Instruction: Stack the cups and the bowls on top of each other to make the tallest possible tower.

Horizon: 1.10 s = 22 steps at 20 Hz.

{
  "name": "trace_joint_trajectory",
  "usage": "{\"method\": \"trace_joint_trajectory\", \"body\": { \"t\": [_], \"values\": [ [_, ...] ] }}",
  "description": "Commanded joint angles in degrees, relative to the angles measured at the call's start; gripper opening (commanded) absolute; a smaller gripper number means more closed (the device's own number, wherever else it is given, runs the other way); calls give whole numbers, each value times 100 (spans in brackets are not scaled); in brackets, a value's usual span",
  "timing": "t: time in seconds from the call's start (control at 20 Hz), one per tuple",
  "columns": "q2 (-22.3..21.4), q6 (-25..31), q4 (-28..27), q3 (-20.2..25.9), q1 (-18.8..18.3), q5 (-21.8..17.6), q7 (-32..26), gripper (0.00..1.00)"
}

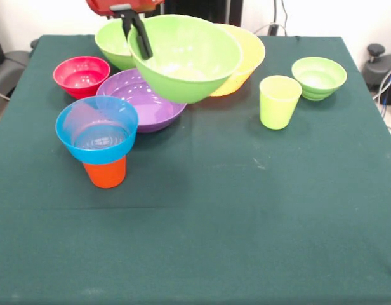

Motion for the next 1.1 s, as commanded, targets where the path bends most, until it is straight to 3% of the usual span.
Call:
{"method": "trace_joint_trajectory", "body": {
  "t": [0.05,0.35,1.1],
  "values": [
    [340,908,-321,396,-170,-115,-2139,0],
    [363,1200,-427,491,-463,-118,-2490,0],
    [191,1938,-1019,435,-326,18,-2618,0]
  ]
}}
